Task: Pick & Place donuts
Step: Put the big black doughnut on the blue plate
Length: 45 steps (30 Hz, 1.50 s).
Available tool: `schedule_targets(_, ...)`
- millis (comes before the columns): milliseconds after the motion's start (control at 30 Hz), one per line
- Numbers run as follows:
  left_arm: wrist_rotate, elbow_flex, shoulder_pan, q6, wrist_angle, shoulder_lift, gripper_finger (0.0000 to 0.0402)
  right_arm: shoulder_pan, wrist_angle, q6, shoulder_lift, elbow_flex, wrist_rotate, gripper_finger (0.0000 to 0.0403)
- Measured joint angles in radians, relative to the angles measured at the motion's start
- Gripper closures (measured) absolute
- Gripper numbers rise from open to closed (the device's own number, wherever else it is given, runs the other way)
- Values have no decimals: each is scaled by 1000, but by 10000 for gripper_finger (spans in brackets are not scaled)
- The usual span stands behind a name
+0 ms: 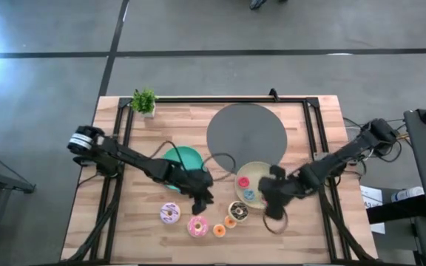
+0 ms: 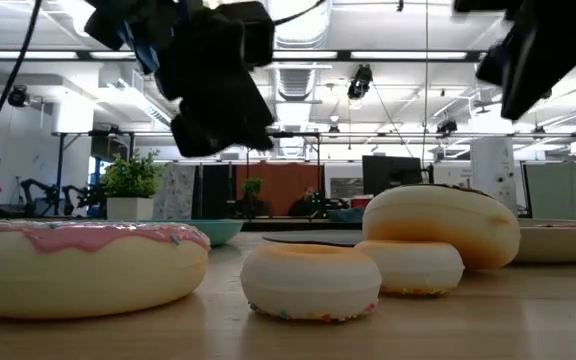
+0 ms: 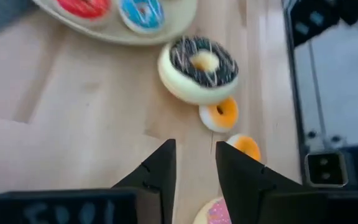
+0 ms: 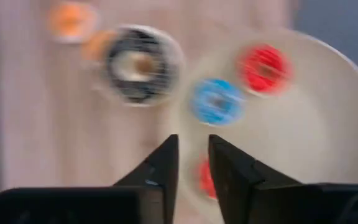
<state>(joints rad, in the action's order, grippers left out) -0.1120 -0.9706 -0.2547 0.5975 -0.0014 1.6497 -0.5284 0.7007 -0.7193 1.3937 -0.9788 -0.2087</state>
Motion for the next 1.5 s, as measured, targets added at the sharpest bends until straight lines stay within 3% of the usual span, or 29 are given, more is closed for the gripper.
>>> schedule_targets(133, 0, -64, -12, -38, 12, 68, 287, -86, -63, 125, 42, -24, -3, 265)
schedule_targets(300, -1, -129, -12, -100, -12, 117, 251, -132, -80, 320, 183, -79, -47, 203)
schedule_targets(567, 17, -149, -12, -92, -120, 84, 241, -128, -157, 429, 380, -167, -84, 152)
schedule_targets(700, 25, -134, -18, -80, -165, 32, 241, -120, -246, 426, 398, -150, -85, 148)
schedule_targets(1000, 52, -81, -25, -77, -175, -38, 241, -117, -267, 389, 505, -199, -128, 171)
schedule_targets(1233, 47, -37, -29, -69, -192, -61, 241, -102, -159, 366, 597, -310, -139, 187)
schedule_targets(1333, 46, -38, -33, -72, -189, -66, 241, -92, -81, 335, 593, -343, -178, 195)
schedule_targets(1500, 48, -38, -32, -92, -190, -83, 241, -79, -92, 321, 573, -328, -186, 208)
